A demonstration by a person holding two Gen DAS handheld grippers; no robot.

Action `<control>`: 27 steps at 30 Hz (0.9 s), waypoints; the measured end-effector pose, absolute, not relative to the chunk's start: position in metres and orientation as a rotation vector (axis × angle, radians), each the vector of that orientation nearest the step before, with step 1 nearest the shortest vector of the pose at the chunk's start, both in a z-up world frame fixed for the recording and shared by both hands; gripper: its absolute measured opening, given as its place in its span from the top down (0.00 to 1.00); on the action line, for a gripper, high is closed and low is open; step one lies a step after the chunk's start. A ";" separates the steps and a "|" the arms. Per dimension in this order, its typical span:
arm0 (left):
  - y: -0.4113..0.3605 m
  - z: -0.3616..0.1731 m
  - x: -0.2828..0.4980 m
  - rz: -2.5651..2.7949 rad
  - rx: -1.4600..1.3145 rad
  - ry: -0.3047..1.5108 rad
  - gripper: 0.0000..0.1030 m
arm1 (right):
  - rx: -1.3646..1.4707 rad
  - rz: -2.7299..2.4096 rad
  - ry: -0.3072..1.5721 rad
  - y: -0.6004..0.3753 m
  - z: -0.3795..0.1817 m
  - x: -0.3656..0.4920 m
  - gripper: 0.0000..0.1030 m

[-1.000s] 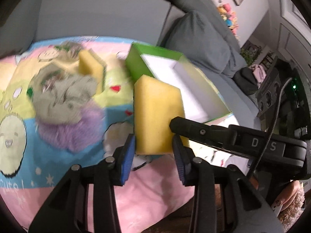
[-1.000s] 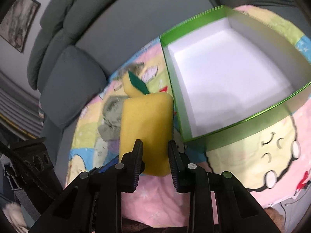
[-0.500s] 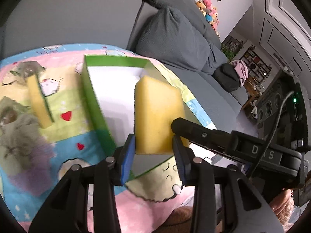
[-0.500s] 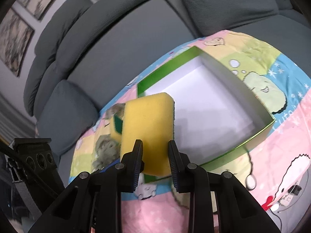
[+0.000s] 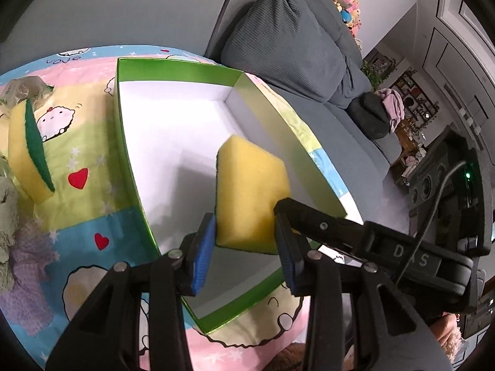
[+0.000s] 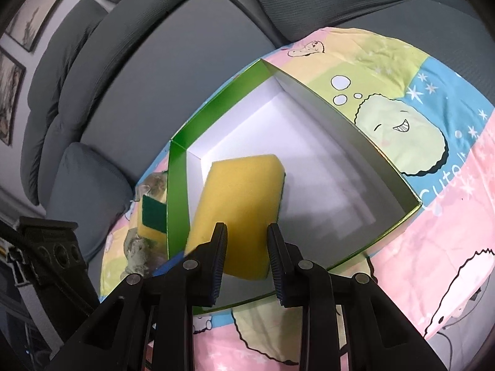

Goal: Organize objects
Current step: 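Carry the yellow sponge into the green box and open the right gripper, then move the right gripper back and grasp the grey-green cloth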

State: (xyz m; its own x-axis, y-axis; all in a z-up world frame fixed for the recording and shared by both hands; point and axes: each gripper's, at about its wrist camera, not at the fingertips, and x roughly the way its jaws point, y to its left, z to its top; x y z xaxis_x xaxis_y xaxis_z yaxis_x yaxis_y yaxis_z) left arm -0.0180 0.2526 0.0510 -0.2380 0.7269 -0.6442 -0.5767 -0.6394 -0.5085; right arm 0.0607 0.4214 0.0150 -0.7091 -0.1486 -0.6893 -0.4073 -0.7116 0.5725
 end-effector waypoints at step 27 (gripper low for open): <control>0.017 0.064 -0.014 2.483 -1.091 -0.537 0.17 | -1.047 2.924 0.607 0.290 0.082 0.018 0.17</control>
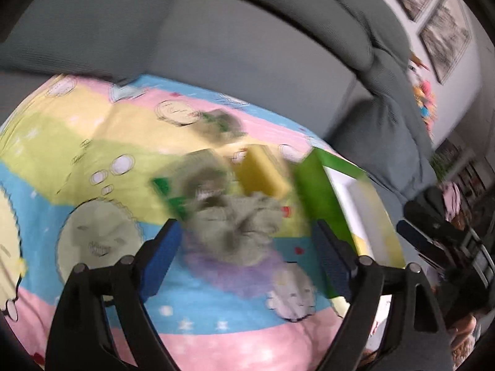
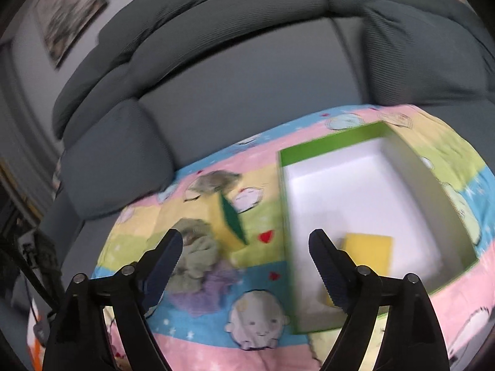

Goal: Organize objects
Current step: 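Move the right gripper back and grasp the grey-green cloth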

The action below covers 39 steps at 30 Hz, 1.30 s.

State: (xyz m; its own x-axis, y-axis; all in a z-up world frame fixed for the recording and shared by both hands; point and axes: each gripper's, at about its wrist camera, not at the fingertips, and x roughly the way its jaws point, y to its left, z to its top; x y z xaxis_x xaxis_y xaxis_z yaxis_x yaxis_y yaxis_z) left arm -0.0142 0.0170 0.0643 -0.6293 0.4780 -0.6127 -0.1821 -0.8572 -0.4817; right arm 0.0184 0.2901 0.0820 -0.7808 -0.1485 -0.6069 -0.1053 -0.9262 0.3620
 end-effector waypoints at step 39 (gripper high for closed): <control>0.037 0.024 -0.032 2.404 -1.198 -0.516 0.72 | 1.391 -2.450 -0.798 0.234 -0.023 -0.076 0.80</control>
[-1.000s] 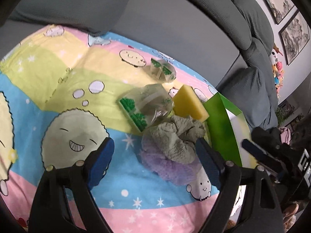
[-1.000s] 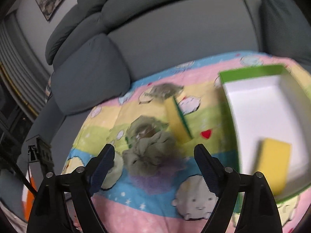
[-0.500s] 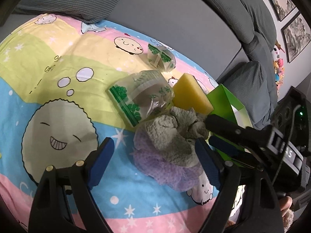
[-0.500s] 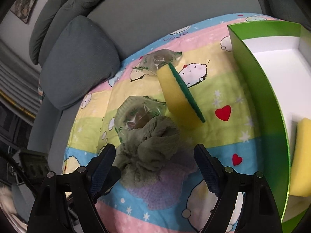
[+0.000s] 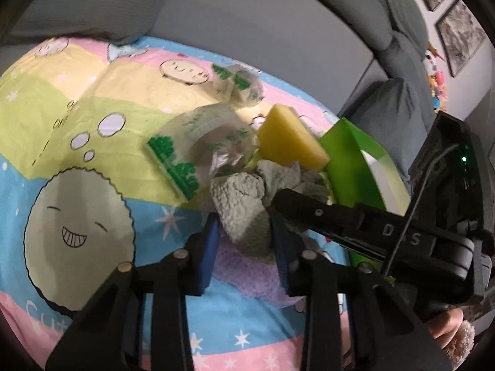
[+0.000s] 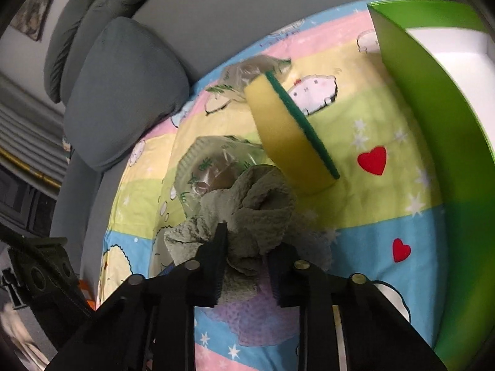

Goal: Organize objects
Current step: 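Lift the grey-green cloth with the right gripper and carry it over the box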

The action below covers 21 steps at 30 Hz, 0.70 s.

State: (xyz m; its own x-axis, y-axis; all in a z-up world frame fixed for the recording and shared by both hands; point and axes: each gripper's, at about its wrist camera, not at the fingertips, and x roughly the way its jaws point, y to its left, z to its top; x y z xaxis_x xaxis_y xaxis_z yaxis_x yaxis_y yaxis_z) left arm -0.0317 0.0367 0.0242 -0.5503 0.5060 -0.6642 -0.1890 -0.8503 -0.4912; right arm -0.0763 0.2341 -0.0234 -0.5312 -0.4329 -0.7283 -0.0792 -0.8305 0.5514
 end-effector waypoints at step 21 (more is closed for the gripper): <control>0.069 0.093 -0.001 2.370 -0.968 -0.436 0.72 | 1.090 -2.577 -0.796 0.261 0.055 -0.010 0.82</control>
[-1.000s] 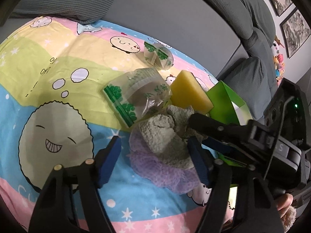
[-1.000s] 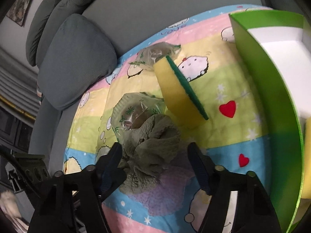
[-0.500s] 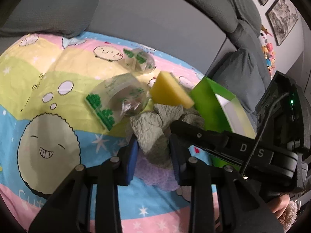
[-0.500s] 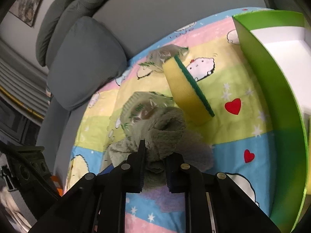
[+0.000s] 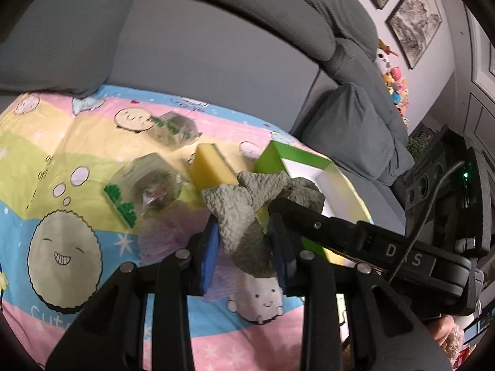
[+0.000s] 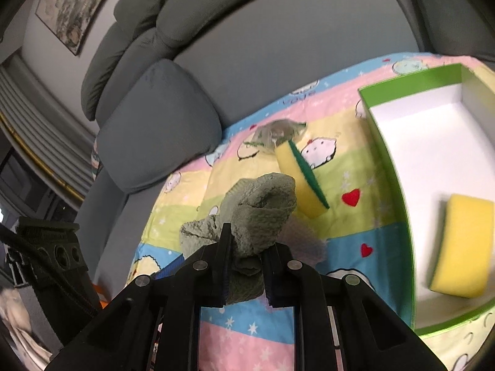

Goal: Organize objects
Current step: 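Lift the grey-green cloth with the right gripper and carry it over the box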

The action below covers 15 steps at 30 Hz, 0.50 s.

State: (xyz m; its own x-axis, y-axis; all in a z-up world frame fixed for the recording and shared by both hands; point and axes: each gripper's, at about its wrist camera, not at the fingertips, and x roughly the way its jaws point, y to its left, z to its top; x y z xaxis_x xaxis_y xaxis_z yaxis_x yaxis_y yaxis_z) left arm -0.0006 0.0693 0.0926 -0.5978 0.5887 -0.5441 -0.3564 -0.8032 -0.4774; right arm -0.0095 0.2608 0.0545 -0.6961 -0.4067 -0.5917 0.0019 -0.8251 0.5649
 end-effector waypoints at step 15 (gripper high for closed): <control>0.130 0.121 0.008 2.301 -0.880 -0.312 0.72 | 0.975 -2.704 -0.861 0.314 0.079 0.027 0.82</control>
State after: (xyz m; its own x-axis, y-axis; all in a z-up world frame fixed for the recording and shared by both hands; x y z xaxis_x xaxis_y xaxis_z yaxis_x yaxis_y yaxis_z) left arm 0.0080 0.1299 0.1212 -0.5664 0.6464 -0.5112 -0.4869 -0.7629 -0.4252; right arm 0.0271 0.3139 0.0785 -0.7798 -0.3126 -0.5425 -0.0585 -0.8263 0.5602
